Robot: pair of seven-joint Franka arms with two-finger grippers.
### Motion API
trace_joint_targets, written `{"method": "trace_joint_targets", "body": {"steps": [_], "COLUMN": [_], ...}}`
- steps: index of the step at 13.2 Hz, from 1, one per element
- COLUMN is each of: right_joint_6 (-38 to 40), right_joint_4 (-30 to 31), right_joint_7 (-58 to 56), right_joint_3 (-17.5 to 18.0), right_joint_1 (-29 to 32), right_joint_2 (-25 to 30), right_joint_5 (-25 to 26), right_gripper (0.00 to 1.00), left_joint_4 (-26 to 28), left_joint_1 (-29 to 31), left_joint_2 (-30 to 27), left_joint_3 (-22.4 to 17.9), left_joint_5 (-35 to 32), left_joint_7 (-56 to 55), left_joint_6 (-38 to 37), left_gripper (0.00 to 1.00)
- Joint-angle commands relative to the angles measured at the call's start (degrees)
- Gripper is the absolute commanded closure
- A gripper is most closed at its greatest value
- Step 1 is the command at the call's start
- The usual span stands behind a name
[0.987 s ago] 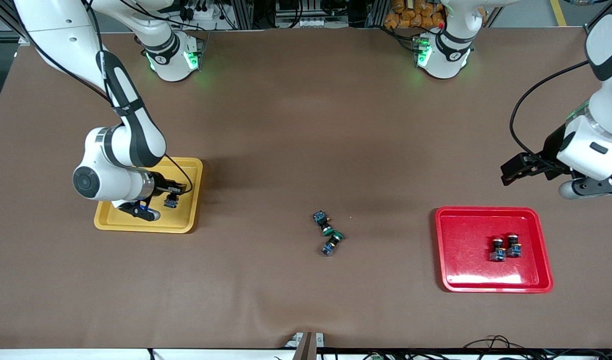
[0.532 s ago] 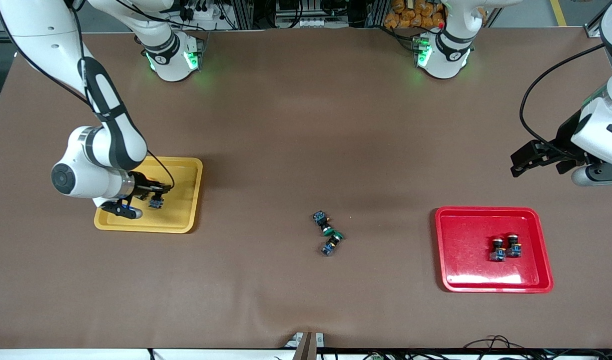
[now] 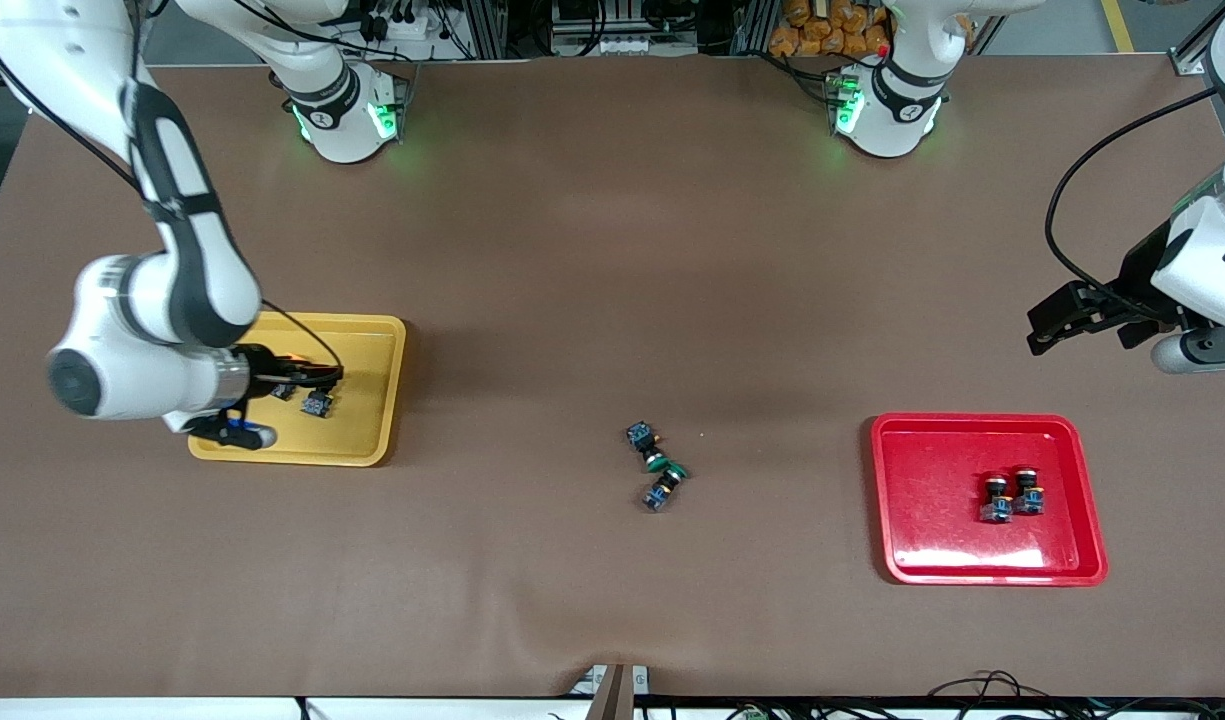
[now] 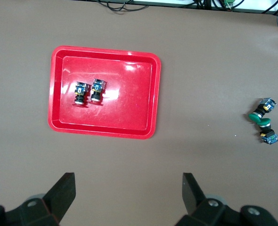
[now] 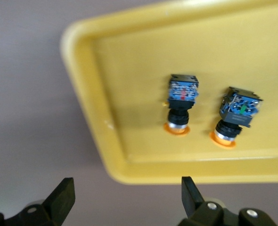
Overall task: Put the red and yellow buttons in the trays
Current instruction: 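Place the orange button in the yellow tray while the left gripper withdraws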
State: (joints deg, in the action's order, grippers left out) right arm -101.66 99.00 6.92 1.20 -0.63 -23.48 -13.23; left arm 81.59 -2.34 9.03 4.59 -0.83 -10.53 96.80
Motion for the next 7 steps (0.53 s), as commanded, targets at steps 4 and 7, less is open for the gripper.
{"method": "trace_joint_targets", "body": {"steps": [4, 7], "right_joint_6": [21.8, 28.2], "right_joint_4": [-26.5, -35.4], "right_joint_7": [-2.9, -2.9], "right_joint_3": [0.5, 4.1], "right_joint_1": [-1.8, -1.7], "right_joint_2": [-0.5, 0.4], "right_joint_5": [8.8, 8.6], "right_gripper": [0.00, 0.00], "left_joint_4": [0.5, 0.5], "left_joint_1": [-0.8, -0.7], "left_joint_2": [-1.5, -1.6], "left_joint_3": [-4.0, -4.5], "left_joint_5": [1.4, 1.4], "left_joint_7": [0.8, 1.2], "left_joint_6": [-0.8, -0.7], "left_gripper": [0.00, 0.00]}}
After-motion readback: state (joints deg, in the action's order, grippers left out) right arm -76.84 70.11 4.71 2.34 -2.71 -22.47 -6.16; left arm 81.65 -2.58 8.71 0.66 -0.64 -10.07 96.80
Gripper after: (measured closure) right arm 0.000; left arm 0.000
